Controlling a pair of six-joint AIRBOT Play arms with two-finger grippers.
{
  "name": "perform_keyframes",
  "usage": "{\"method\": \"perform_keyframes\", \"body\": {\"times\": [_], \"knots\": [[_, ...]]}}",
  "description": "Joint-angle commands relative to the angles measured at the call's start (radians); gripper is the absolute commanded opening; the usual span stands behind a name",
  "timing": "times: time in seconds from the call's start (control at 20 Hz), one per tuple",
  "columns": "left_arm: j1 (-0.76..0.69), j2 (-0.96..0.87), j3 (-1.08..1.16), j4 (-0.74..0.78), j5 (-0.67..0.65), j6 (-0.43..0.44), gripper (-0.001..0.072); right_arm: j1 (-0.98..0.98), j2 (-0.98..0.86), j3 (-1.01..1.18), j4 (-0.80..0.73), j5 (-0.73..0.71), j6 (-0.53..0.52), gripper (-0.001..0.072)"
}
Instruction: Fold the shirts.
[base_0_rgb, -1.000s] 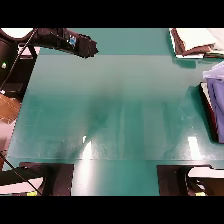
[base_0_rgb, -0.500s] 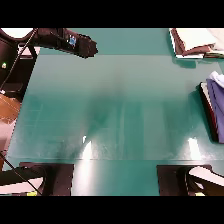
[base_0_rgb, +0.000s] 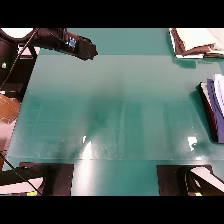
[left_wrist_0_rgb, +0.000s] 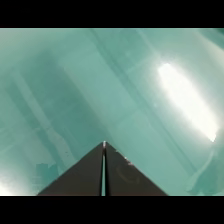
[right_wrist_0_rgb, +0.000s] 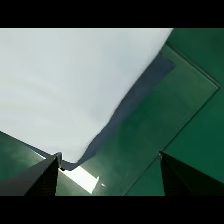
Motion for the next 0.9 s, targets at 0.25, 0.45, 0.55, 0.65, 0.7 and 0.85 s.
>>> {"method": "perform_keyframes", "body": {"times": [0.25, 0.45, 0.55, 0.65, 0.7, 0.85], "knots": [[0.0, 0.0, 0.0, -0.001, 0.001, 0.005, 0.0026, 0.305, 0.032, 0.094, 0.48, -0.076, 0.001, 0.07], [0.0, 0.0, 0.0, 0.031, 0.005, 0.006, 0.0026, 0.736, 0.031, 0.106, 0.467, -0.142, 0.001, 0.0657], [0.0, 0.0, 0.0, 0.034, 0.005, 0.005, 0.0026, 0.917, 0.032, 0.106, 0.466, -0.214, 0.0, 0.0485], [0.0, 0.0, 0.0, 0.033, 0.005, 0.005, 0.0026, 1.058, 0.032, 0.106, 0.467, -0.288, 0.0, 0.028], [0.0, 0.0, 0.0, 0.033, 0.005, 0.005, 0.0026, 1.109, 0.032, 0.106, 0.467, -0.314, 0.0, 0.0182], [0.0, 0.0, 0.0, 0.033, 0.005, 0.005, 0.0026, 1.217, 0.032, 0.106, 0.467, -0.353, 0.0, 0.0013]]}}
